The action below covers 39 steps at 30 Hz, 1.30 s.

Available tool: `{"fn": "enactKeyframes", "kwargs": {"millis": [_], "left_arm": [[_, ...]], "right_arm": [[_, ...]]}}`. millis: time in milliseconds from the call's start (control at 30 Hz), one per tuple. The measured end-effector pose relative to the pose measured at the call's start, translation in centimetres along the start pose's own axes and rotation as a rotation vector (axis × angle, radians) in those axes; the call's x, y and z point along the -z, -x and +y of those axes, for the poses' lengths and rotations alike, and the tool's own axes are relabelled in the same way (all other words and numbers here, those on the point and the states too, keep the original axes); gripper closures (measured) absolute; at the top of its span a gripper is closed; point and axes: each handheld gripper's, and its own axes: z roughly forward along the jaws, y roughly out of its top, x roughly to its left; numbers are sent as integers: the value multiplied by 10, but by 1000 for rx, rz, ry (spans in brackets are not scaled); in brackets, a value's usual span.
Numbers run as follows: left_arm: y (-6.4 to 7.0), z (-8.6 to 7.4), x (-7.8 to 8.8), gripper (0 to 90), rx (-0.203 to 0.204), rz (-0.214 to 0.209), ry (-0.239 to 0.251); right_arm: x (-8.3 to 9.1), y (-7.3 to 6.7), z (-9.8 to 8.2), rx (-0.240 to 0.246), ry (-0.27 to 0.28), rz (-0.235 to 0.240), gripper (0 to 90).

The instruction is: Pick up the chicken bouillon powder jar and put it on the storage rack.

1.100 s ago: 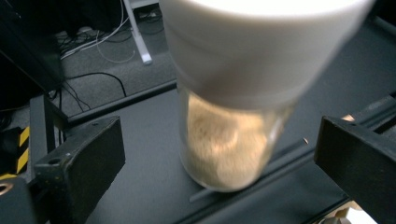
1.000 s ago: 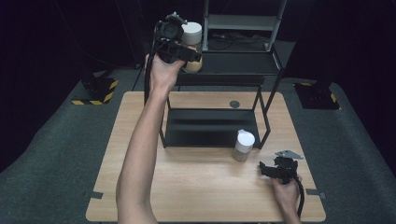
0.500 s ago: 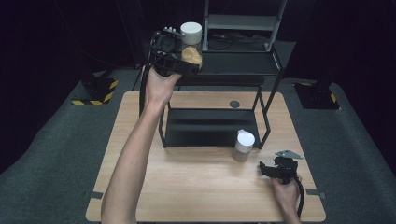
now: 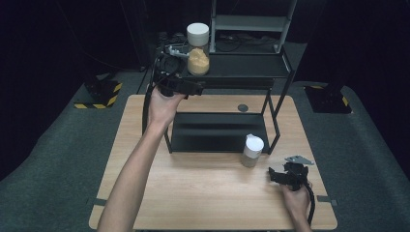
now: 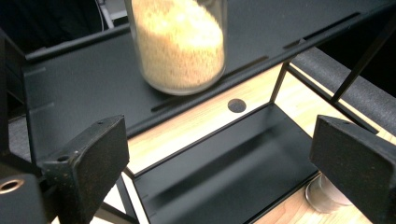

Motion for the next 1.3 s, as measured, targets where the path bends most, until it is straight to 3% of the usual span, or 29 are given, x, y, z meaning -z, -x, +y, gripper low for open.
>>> {"fn": "enactKeyframes", "kwargs": {"millis": [867,1300], "left_arm": [[7,-64,-24,47,-3,-46,-47],[4,-88,-37,47,37,-72,-58]], "right_arm": [[0,0,0,4,0,0,66],[0,0,0,1,-1,0,67]]}}
